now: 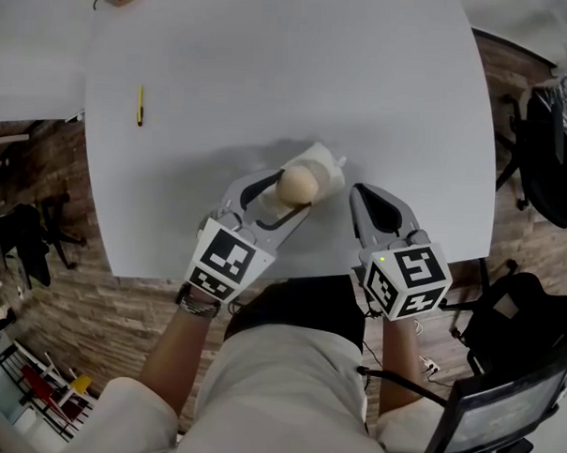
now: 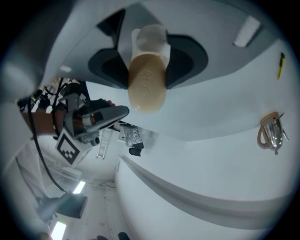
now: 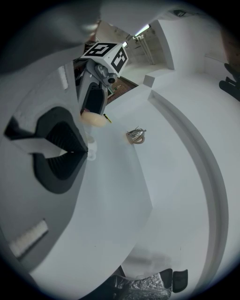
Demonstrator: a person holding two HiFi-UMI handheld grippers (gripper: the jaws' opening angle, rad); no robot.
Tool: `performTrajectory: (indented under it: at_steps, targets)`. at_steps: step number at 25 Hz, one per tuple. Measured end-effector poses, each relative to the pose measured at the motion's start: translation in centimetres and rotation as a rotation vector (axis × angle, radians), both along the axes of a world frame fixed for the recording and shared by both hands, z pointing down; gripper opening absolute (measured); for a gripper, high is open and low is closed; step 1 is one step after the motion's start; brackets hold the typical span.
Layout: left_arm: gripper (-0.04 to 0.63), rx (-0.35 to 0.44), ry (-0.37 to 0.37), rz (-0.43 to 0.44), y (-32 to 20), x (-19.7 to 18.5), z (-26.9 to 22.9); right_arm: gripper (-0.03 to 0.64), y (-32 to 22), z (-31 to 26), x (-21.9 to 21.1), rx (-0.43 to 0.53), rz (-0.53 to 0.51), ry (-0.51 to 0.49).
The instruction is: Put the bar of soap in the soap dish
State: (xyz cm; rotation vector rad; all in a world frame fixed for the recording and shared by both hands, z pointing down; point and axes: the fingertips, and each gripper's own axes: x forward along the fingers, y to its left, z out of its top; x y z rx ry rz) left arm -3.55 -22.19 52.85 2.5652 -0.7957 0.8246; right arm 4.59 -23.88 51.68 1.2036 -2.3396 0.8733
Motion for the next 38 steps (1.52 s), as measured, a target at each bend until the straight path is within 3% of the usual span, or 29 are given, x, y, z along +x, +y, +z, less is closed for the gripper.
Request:
performTrajectory:
  at_steps: [21,38]
  targets:
    - [0.272,-0.009,-0.089,0.098,0.0,0.4,1.5,0.002,0.1,0.8,0.7,-0.022,0.013,0.004]
    - [0.272,-0.035,-0.151,0.103,0.4,0.0,3.1,0.002,0.2,1.4,1.0,-0.035,0.007,0.004]
